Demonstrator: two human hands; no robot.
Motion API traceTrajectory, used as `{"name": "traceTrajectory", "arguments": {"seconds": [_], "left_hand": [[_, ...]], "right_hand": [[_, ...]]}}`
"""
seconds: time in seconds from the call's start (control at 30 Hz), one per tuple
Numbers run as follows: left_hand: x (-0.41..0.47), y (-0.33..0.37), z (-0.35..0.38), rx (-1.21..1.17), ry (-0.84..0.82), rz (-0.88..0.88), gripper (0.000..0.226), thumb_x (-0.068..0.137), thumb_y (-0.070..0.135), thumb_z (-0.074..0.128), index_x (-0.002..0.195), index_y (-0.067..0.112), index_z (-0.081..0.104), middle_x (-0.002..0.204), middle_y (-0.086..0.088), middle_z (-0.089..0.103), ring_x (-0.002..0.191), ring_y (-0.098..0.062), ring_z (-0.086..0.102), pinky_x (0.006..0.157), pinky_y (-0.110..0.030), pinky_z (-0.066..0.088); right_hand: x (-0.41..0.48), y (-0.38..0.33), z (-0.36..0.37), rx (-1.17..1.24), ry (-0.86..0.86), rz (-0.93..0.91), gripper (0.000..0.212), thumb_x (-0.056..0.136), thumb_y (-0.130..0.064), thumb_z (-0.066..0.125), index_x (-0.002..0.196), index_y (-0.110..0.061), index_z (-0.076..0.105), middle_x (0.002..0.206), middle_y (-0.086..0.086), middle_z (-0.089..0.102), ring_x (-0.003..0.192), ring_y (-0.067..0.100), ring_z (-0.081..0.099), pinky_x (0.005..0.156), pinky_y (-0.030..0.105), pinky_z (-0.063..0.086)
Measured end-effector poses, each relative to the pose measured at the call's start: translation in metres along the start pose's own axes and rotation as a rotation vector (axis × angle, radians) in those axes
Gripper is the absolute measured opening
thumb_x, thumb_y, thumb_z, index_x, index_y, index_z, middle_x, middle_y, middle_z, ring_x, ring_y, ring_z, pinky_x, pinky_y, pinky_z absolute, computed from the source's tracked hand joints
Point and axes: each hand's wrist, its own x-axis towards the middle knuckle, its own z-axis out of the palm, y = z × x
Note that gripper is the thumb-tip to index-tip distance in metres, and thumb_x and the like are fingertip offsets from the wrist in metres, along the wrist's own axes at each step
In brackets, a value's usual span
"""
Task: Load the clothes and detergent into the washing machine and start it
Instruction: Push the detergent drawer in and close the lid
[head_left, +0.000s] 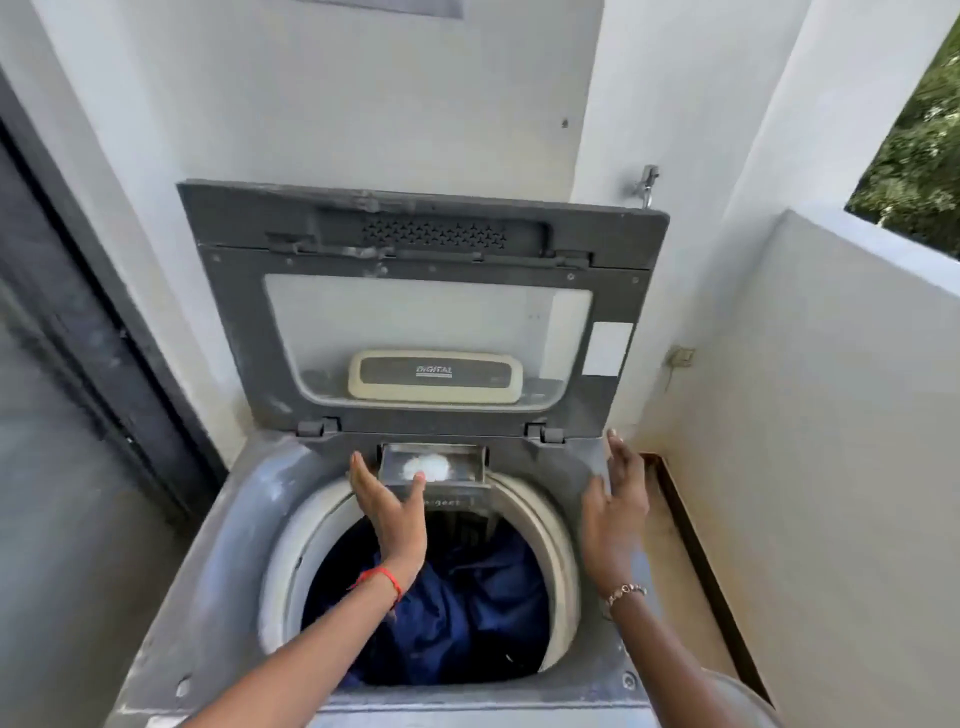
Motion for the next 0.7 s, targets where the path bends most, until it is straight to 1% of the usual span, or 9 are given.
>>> {"name": "traceTrajectory", "arguments": {"seconds": [0.1,0.17,0.27,0.33,0.37,0.43,0.5,0.57,0.7], "left_hand": [[0.025,-0.017,-0.027,-0.063,0.016,-0.306,0.085,0.092,0.025,0.057,0.15,0.008,-0.003,0.159,-0.008,-0.004,0.146,-0.018,-0.001,0.116,-0.03,0.004],[0.042,-0.028,-0.033,-0.126,-0.036,-0.439,0.088,0.09,0.034,0.059,0.15,0.007,0.0,0.158,-0.011,0.008,0.145,-0.024,0.012,0.117,-0.037,0.014],[0.059,-0.036,-0.033,-0.249,-0.12,-0.583,0.078,0.078,0.05,0.065,0.138,0.008,0.037,0.143,-0.012,0.043,0.125,-0.029,0.045,0.106,-0.043,0.034],[0.064,-0.033,-0.029,-0.354,-0.18,-0.628,0.045,0.085,0.04,0.064,0.114,0.006,0.057,0.128,-0.014,0.055,0.111,-0.029,0.054,0.096,-0.043,0.04],[0.069,-0.036,-0.026,-0.388,-0.189,-0.65,0.039,0.088,0.034,0.063,0.114,0.005,0.058,0.132,-0.015,0.053,0.116,-0.032,0.051,0.098,-0.046,0.04],[0.074,-0.039,-0.021,-0.456,-0.199,-0.696,0.035,0.087,0.03,0.064,0.113,0.007,0.059,0.124,-0.011,0.056,0.12,-0.032,0.048,0.106,-0.05,0.036],[0.081,-0.046,-0.018,-0.512,-0.2,-0.736,0.02,0.086,0.026,0.067,0.093,0.01,0.059,0.093,-0.006,0.054,0.099,-0.028,0.05,0.107,-0.051,0.036],[0.085,-0.053,-0.017,-0.541,-0.169,-0.778,0.02,0.083,0.021,0.07,0.079,0.01,0.054,0.076,-0.002,0.044,0.087,-0.025,0.044,0.104,-0.051,0.04],[0.087,-0.062,-0.019,-0.592,-0.142,-0.782,0.023,0.078,0.014,0.074,0.074,0.012,0.051,0.074,0.001,0.045,0.076,-0.019,0.047,0.096,-0.045,0.048]], "right_hand": [[-0.026,0.013,0.039,-0.035,-0.053,0.124,0.036,0.091,0.004,0.046,0.126,-0.002,0.05,0.132,0.009,0.053,0.124,0.018,0.048,0.096,0.016,0.037],[-0.034,0.021,0.057,-0.04,-0.093,0.254,0.033,0.092,-0.002,0.049,0.125,0.0,0.051,0.13,0.013,0.055,0.123,0.023,0.049,0.101,0.023,0.038],[-0.035,0.039,0.076,-0.046,-0.234,0.461,0.046,0.089,-0.026,0.059,0.128,-0.003,0.05,0.131,0.012,0.055,0.122,0.023,0.05,0.109,0.038,0.036],[-0.03,0.057,0.082,-0.011,-0.304,0.592,0.068,0.076,-0.052,0.065,0.128,-0.01,0.052,0.133,0.005,0.055,0.123,0.019,0.05,0.107,0.045,0.038],[-0.026,0.062,0.086,0.035,-0.321,0.665,0.074,0.074,-0.056,0.066,0.131,-0.011,0.05,0.136,0.004,0.052,0.125,0.02,0.048,0.106,0.045,0.039],[-0.02,0.062,0.092,0.115,-0.333,0.78,0.068,0.084,-0.043,0.063,0.137,-0.006,0.043,0.143,0.01,0.043,0.131,0.027,0.041,0.103,0.046,0.041],[-0.014,0.066,0.095,0.182,-0.325,0.848,0.058,0.088,-0.03,0.061,0.136,-0.001,0.043,0.142,0.017,0.042,0.132,0.035,0.038,0.102,0.048,0.041],[-0.009,0.07,0.1,0.243,-0.318,0.891,0.051,0.088,-0.025,0.063,0.13,0.001,0.049,0.138,0.016,0.046,0.128,0.038,0.042,0.098,0.045,0.045],[-0.001,0.076,0.112,0.28,-0.228,0.936,0.046,0.086,-0.017,0.066,0.121,0.01,0.054,0.098,0.009,0.056,0.095,0.028,0.055,0.092,0.039,0.049]]}}
